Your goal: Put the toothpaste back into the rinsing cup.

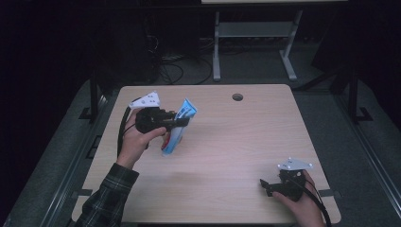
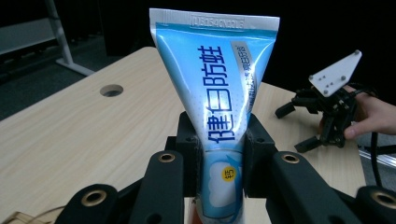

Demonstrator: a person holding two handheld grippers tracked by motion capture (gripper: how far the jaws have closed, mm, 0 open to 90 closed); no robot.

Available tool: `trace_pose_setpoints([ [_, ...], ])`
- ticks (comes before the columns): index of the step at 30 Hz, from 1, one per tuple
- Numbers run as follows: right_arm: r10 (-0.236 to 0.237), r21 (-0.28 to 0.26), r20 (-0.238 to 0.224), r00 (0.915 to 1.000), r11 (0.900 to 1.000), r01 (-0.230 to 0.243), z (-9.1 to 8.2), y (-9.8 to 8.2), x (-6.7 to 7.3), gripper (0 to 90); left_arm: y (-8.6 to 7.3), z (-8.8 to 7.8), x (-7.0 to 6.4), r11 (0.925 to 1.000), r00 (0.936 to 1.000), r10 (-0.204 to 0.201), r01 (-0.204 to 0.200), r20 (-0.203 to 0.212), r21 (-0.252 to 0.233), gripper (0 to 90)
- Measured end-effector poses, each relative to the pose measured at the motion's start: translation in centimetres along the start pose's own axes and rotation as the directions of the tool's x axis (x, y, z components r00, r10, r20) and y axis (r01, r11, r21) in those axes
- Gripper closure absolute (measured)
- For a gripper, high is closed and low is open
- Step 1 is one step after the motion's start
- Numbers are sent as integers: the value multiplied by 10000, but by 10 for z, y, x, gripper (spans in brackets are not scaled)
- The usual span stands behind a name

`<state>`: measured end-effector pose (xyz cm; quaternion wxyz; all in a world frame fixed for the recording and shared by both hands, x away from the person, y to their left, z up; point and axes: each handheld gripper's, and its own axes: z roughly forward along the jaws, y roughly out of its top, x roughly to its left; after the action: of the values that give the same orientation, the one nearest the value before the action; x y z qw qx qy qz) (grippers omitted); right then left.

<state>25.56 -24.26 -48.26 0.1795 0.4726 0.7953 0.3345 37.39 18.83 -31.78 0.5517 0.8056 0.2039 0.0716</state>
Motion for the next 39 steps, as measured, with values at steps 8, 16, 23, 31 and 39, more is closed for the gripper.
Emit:
trace_pose_setpoints([
  [8, -3, 0, 0, 10000, 10000, 3, 0, 0, 0, 16, 11, -4, 6, 9998, 9998, 135, -137, -171, -133, 729],
  [16, 3, 4, -4, 10000, 10000, -3, 0, 0, 0, 16, 24, -8, 12, 9994, 9994, 205, -213, -267, -287, 729],
  [23, 4, 2, -9, 10000, 10000, -4, 0, 0, 0, 16, 40, -11, 18, 9984, 9987, 362, -376, -347, -424, 729],
  [31, -3, 1, -3, 10000, 10000, 3, 0, 0, 0, 16, 49, -11, 29, 9943, 9974, 610, -641, -383, -846, 728],
  [39, -9, 0, 0, 10000, 10000, 9, 0, 0, 0, 16, 46, -5, 41, 9943, 9945, 648, -714, -828, -793, 726],
])
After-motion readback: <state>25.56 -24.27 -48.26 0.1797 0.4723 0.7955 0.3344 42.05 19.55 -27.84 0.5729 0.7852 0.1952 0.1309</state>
